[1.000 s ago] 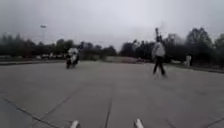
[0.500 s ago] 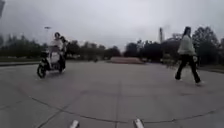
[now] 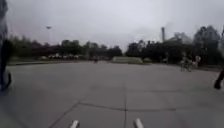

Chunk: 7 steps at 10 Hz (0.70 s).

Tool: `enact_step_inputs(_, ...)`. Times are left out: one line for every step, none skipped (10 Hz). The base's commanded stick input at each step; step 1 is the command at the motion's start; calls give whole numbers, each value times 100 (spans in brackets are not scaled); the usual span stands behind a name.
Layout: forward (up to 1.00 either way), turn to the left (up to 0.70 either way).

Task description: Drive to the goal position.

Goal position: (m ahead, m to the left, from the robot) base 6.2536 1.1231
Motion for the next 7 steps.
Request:
enact_step_inputs(100,0)
enact_step_inputs(100,0)
enact_step_inputs(100,0)
enact_step_inputs(100,0)
enact_step_inputs(100,0)
enact_step_inputs(100,0)
enact_step_inputs(100,0)
